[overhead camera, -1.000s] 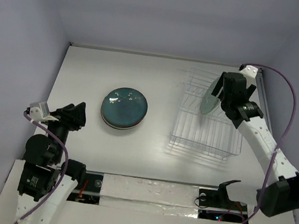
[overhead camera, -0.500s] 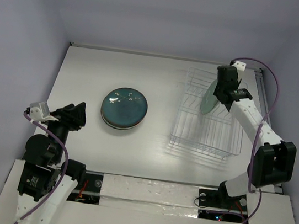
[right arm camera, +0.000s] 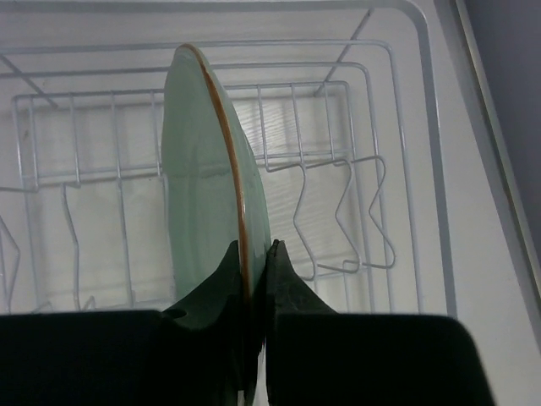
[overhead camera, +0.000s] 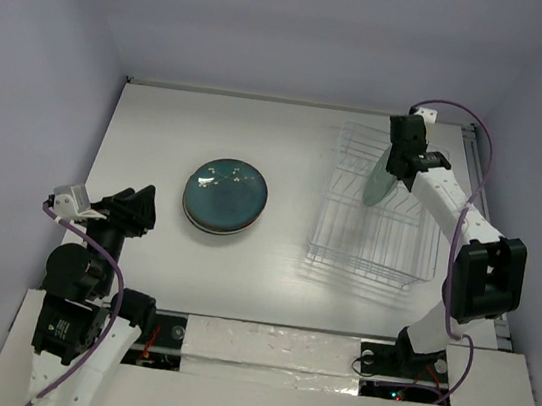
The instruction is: Unload the plates from the dish rack
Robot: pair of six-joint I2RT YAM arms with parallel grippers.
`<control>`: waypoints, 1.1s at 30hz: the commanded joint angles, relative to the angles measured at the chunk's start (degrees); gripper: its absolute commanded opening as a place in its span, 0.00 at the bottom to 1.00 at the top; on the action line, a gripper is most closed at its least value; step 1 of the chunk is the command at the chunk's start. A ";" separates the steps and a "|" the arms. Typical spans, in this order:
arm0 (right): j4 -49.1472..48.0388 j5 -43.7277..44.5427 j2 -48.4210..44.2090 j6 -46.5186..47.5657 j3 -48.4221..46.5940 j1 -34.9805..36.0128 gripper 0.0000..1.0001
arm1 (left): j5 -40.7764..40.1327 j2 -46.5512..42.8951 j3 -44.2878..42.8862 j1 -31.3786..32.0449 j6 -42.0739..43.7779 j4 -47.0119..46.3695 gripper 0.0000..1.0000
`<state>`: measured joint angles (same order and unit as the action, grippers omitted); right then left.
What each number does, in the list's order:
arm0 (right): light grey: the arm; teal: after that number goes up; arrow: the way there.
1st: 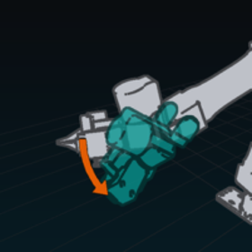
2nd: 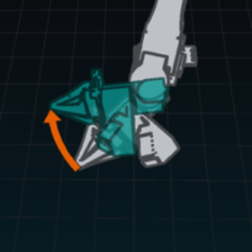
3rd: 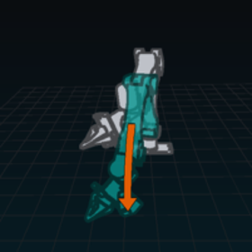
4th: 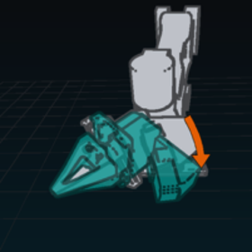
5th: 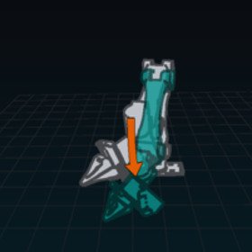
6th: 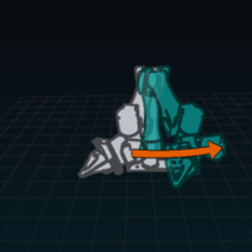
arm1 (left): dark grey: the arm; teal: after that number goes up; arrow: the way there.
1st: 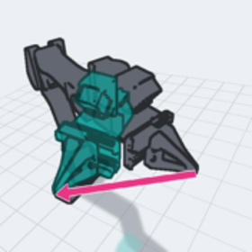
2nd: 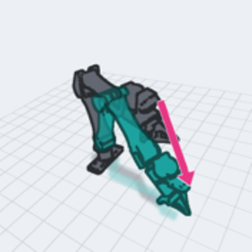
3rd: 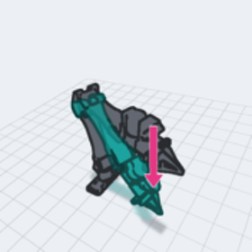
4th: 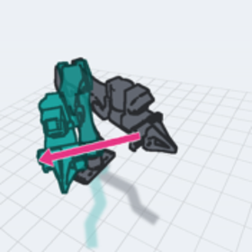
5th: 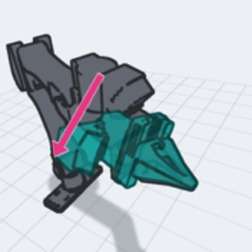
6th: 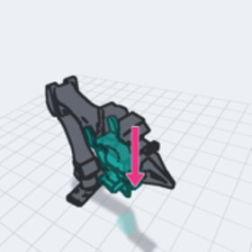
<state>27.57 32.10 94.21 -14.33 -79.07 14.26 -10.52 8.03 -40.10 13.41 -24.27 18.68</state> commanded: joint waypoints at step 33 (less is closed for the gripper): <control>-30.09 -44.22 -11.17 -22.92 -0.39 18.51 0.00 | 1.30 0.32 0.02 -0.05 0.28 -2.77 0.48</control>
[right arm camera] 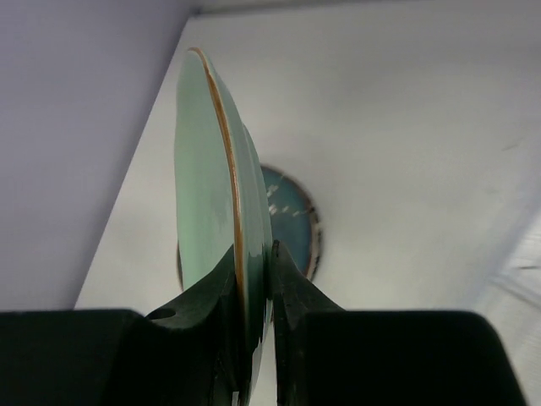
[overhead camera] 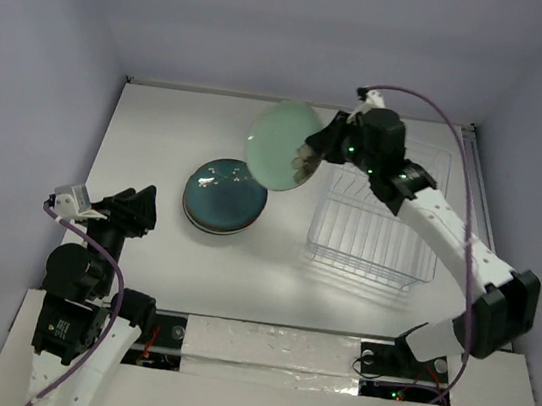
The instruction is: Unload the plates from the dish rack
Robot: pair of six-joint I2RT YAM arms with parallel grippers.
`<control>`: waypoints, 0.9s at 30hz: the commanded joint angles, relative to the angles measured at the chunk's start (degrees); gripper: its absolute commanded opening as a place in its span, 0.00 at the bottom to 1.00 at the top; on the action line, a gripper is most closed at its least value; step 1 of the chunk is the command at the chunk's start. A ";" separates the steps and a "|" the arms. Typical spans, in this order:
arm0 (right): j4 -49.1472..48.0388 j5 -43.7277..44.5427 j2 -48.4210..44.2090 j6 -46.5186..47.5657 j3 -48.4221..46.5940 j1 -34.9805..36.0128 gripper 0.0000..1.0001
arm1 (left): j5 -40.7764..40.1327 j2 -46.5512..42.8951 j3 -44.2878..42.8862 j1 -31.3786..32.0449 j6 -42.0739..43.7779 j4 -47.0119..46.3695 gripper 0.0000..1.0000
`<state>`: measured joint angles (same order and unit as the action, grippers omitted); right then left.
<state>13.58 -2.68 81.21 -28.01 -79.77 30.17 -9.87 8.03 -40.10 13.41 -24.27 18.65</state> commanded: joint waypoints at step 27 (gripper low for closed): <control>-33.80 -14.72 29.53 -25.17 2.86 11.04 0.17 | 0.73 0.14 0.11 -0.05 0.19 -2.83 0.48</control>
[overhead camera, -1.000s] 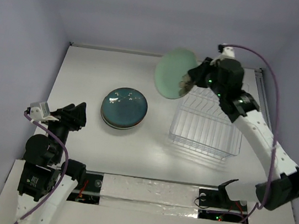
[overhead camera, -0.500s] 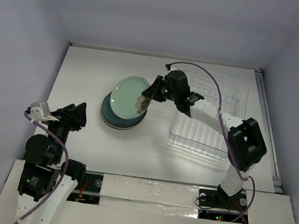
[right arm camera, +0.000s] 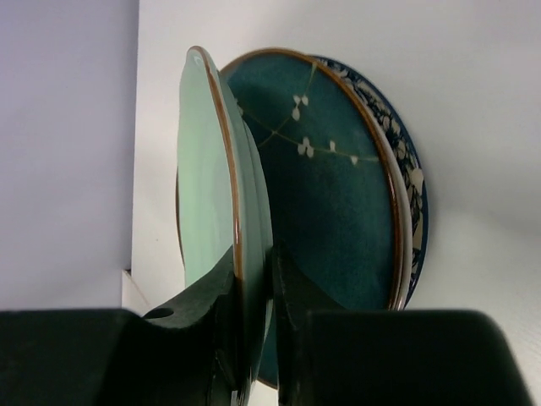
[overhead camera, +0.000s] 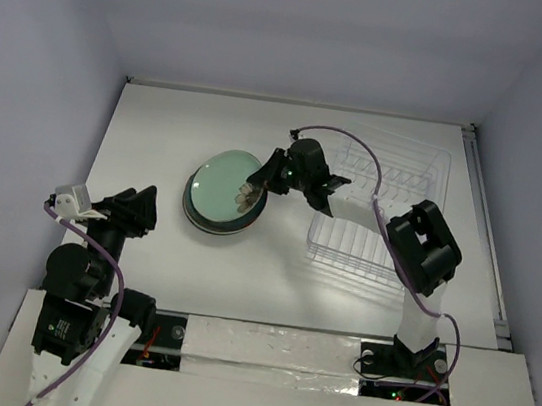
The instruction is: Unload the plates from the dish rack
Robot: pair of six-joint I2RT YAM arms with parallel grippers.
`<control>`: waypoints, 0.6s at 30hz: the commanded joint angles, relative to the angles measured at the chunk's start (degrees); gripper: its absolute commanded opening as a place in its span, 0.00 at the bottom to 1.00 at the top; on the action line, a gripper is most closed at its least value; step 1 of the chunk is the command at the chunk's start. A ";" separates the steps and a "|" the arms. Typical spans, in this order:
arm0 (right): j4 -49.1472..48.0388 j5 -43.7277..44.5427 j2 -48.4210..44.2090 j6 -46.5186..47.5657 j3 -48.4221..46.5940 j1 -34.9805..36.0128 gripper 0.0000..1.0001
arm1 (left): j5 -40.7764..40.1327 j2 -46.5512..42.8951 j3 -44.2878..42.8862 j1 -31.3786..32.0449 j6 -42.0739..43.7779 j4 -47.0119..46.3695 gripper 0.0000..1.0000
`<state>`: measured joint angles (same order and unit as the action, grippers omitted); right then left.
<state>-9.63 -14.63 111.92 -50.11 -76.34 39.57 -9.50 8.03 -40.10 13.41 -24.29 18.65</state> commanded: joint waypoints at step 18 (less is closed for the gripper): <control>15.06 12.33 -0.56 15.47 -6.54 5.42 0.90 | 0.09 -0.21 0.11 -0.05 0.12 -2.75 0.48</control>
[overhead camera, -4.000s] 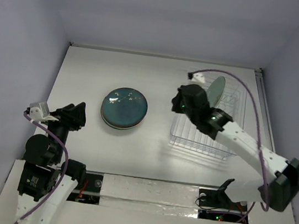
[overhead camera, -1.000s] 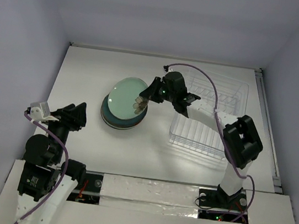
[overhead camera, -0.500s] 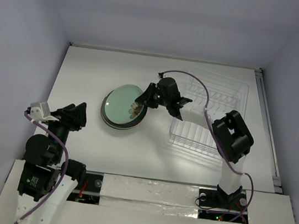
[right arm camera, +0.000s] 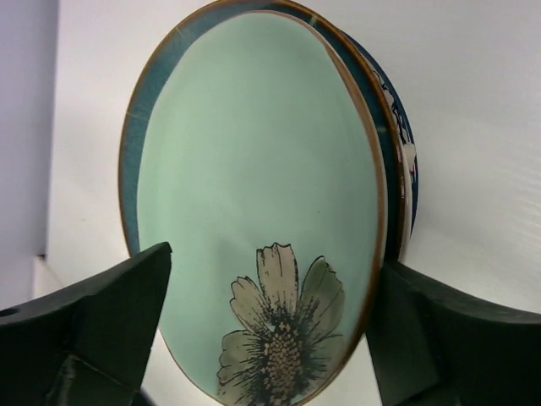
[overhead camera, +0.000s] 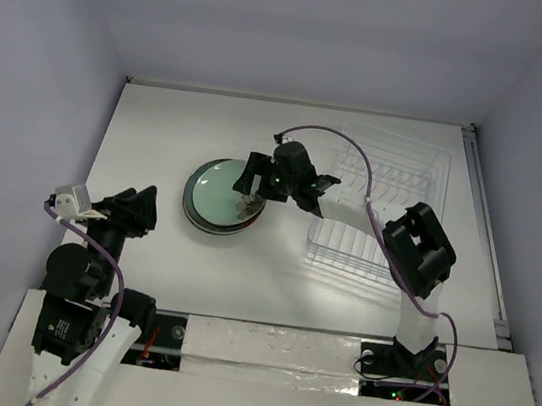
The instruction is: Unload the plates from the dish rack
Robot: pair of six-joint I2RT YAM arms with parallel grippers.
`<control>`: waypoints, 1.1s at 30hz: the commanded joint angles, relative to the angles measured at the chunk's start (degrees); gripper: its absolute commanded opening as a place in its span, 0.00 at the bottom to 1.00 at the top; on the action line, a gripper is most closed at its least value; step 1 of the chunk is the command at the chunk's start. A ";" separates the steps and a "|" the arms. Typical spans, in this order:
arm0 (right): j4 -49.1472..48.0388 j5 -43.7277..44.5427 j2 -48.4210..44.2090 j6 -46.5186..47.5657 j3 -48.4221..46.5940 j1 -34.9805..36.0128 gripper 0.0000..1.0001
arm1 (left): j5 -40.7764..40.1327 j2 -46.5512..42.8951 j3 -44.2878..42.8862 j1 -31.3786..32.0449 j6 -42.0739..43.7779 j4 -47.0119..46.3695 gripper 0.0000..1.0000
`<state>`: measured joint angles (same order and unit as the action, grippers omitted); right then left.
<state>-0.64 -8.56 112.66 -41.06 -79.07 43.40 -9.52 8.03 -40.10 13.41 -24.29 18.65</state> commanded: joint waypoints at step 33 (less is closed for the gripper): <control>9.53 49.49 -58.54 24.53 10.93 5.47 0.00 | 2.40 0.23 -0.07 -0.05 1.00 -3.19 0.85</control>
<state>14.70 32.47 64.71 -19.57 -72.90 48.77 -8.51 8.05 -40.10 13.41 -24.05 18.59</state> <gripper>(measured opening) 0.010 0.839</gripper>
